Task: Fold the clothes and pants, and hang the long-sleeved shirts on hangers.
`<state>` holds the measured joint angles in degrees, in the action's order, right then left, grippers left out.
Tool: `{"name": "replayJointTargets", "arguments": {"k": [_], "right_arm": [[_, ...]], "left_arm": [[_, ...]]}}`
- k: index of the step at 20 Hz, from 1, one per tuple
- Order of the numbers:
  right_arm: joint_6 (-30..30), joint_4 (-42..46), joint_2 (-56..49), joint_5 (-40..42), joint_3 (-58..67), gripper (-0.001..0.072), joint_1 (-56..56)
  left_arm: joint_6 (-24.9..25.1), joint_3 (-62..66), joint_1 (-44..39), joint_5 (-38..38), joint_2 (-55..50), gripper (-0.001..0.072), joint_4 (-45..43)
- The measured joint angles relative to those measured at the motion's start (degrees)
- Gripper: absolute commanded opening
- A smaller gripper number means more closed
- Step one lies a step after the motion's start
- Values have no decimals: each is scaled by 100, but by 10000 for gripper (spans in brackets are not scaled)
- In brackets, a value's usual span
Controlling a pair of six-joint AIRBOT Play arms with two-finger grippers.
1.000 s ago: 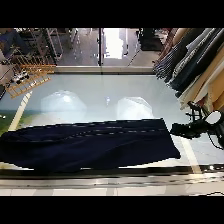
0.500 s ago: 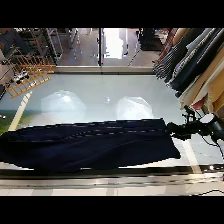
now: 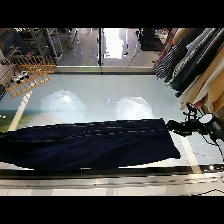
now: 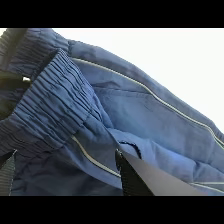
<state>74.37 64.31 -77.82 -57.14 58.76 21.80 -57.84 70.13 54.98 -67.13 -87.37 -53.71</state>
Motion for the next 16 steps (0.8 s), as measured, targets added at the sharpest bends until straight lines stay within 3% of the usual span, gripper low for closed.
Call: {"name": "replayJointTargets", "arguments": {"k": [13,16], "right_arm": [[-916,-140,-800,411,0,637,0],[-1051,-199,-894,472,0,575,-2]], "left_arm": [[734,0,-107,739,-42,699,33],[903,0,-116,710,-107,690,31]]}}
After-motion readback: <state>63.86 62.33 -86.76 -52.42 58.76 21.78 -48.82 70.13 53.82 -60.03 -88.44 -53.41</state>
